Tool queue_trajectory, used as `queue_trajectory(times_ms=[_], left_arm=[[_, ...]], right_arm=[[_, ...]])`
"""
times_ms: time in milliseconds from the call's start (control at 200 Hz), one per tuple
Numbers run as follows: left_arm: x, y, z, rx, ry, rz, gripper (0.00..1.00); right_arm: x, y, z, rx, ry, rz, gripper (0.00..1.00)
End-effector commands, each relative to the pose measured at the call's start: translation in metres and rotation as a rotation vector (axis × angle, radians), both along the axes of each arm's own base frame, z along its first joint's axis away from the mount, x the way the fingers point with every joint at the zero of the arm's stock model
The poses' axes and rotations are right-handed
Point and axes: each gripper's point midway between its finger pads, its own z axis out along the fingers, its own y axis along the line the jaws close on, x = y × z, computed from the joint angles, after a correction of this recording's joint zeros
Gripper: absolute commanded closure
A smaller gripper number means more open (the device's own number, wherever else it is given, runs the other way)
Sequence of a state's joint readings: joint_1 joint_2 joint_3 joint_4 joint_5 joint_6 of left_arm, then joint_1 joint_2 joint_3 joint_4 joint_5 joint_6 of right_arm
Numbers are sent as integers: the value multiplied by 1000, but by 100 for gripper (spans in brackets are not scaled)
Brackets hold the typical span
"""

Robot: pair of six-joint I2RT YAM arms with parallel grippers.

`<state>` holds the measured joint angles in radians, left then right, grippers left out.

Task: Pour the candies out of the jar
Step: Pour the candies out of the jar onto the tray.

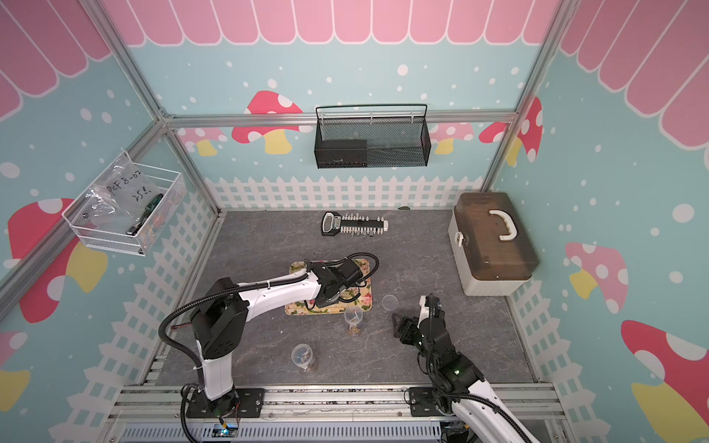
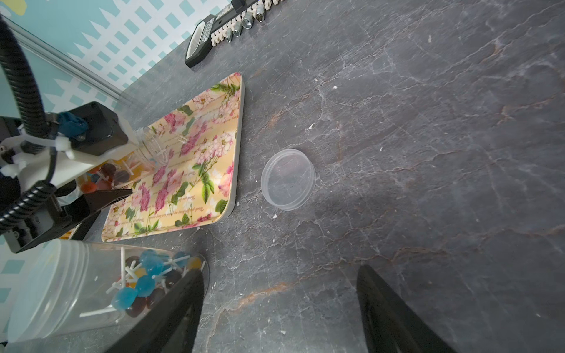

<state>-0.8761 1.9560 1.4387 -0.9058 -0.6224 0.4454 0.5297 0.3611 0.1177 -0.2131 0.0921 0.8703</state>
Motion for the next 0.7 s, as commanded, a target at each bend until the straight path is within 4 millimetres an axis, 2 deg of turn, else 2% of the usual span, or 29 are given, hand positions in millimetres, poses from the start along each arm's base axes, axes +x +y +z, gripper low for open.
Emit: queue_trajectory(times_ms=[0, 360, 695], left_arm=[[7, 5, 7, 150, -38, -83, 47], [6, 5, 6, 250, -60, -136, 46], [-4, 7, 3, 257, -29, -169, 47]], right_arm=[[-3, -1, -8, 16, 25, -6, 23], [-8, 1, -11, 25, 42, 10, 23], [-9, 1, -10, 33, 36, 10, 23]])
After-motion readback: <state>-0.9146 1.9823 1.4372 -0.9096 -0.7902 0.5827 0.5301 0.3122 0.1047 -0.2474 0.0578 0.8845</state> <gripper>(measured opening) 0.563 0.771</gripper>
